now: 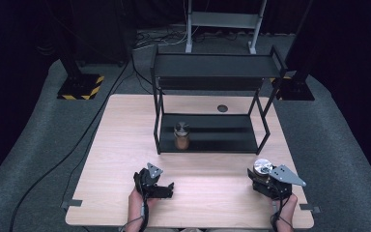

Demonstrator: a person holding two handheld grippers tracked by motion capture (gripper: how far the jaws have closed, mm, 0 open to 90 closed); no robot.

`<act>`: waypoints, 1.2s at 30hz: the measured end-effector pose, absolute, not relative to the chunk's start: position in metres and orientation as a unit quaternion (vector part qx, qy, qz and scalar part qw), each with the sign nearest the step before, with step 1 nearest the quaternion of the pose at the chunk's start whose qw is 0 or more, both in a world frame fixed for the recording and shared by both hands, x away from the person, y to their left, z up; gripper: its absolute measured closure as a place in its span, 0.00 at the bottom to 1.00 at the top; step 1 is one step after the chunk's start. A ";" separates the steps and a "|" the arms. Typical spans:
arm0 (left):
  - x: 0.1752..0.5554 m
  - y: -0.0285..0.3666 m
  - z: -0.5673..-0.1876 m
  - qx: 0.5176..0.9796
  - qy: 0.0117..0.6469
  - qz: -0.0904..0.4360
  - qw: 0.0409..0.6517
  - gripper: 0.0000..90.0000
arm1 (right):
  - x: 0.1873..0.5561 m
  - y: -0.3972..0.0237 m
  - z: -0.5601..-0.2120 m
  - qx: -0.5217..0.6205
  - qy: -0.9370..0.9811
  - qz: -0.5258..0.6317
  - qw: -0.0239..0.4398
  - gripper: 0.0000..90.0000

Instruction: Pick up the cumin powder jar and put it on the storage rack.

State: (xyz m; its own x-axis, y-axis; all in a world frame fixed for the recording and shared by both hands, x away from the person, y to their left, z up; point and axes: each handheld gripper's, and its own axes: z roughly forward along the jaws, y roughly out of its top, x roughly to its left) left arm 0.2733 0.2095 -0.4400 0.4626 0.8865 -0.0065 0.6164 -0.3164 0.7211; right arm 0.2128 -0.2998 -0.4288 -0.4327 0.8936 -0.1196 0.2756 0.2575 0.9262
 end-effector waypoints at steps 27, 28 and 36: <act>0.273 0.210 -0.440 0.786 0.478 0.201 0.337 0.00 | 0.241 -0.290 -0.424 0.402 0.723 0.453 0.334 0.34; 0.273 0.210 -0.440 0.786 0.478 0.200 0.337 0.00 | 0.242 -0.290 -0.424 0.401 0.723 0.453 0.334 0.34; 0.273 0.210 -0.440 0.786 0.478 0.201 0.337 0.00 | 0.250 -0.287 -0.425 0.403 0.720 0.456 0.334 0.34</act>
